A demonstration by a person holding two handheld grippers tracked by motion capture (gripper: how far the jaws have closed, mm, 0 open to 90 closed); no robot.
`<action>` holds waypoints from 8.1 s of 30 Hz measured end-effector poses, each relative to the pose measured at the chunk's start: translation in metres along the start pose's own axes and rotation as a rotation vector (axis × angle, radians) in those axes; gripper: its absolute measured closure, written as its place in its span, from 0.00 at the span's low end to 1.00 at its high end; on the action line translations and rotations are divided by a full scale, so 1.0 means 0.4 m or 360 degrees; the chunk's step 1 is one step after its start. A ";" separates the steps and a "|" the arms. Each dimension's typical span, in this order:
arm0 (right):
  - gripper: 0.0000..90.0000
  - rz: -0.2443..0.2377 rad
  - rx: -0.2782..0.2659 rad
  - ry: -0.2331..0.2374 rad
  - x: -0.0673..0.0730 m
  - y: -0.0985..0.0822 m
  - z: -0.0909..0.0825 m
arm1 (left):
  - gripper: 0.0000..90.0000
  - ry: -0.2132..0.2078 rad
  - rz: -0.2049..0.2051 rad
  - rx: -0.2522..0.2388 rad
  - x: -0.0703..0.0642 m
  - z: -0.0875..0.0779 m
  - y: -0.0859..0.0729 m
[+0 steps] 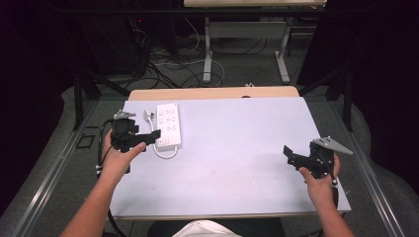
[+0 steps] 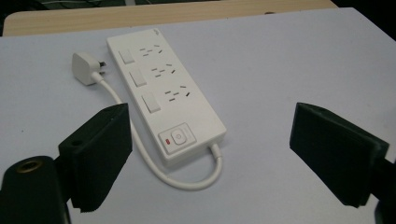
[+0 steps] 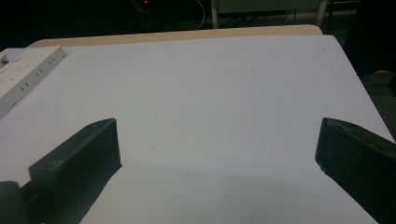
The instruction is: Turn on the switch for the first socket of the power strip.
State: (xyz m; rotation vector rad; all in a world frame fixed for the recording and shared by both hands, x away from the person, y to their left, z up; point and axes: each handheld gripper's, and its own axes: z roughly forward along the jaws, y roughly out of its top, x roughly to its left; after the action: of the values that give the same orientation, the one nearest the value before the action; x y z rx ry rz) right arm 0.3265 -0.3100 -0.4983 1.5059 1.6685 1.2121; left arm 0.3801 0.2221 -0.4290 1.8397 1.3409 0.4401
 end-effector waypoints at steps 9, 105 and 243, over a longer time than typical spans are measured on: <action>0.00 0.0025 -0.0029 0.0004 -0.004 -0.001 0.005 | 0.20 0.0016 0.0017 0.0042 -0.012 0.026 0.055; 0.03 0.0107 0.0088 0.0050 -0.017 -0.033 0.048 | 1.00 0.0226 -0.0318 0.0640 0.038 0.302 0.169; 0.06 0.0196 0.0222 0.0137 -0.030 -0.041 0.083 | 0.87 0.0303 -0.0509 0.0379 0.137 0.343 0.064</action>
State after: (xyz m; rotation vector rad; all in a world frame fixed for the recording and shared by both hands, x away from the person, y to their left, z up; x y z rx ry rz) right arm 0.3508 -0.3130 -0.5286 1.6838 1.7706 1.2632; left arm 0.5097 0.2145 -0.5037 1.7578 1.8507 0.3012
